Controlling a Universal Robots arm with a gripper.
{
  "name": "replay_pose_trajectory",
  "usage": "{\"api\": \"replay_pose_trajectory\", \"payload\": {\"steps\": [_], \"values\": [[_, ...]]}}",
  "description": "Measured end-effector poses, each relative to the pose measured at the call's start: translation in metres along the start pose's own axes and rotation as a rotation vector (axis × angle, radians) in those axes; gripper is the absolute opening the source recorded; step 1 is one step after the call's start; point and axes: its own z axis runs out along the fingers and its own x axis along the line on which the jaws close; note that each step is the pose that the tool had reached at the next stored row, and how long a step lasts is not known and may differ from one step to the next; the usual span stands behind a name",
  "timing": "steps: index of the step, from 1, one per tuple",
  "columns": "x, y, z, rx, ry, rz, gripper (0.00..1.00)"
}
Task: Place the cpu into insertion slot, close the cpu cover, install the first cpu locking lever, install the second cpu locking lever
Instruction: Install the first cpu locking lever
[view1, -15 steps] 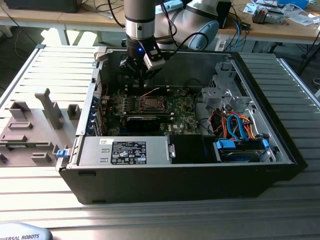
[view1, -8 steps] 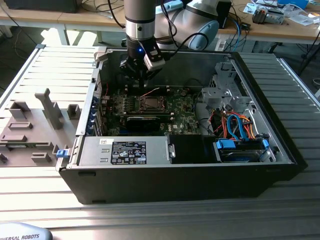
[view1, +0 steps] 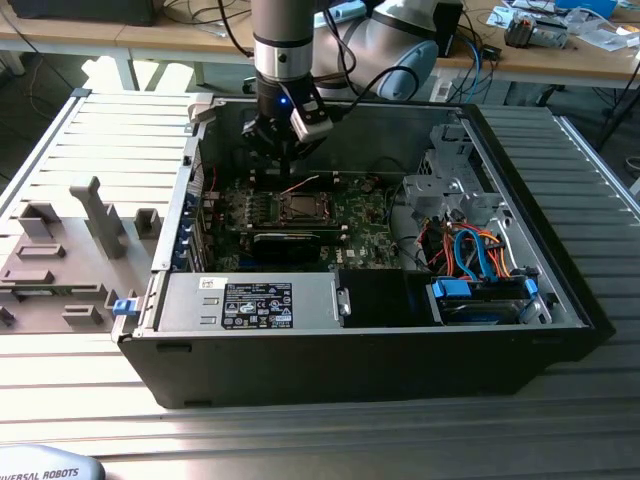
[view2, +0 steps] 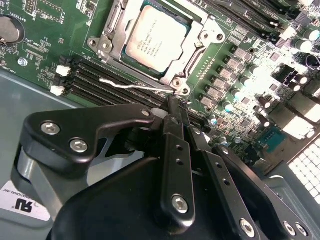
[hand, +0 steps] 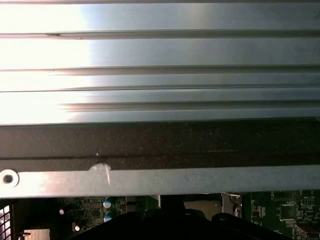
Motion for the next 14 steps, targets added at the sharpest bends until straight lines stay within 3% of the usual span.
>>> {"api": "replay_pose_trajectory", "payload": {"steps": [14], "values": [[-0.0035, 0.0001, 0.0009, -0.0001, 0.0000, 0.000, 0.11]]}}
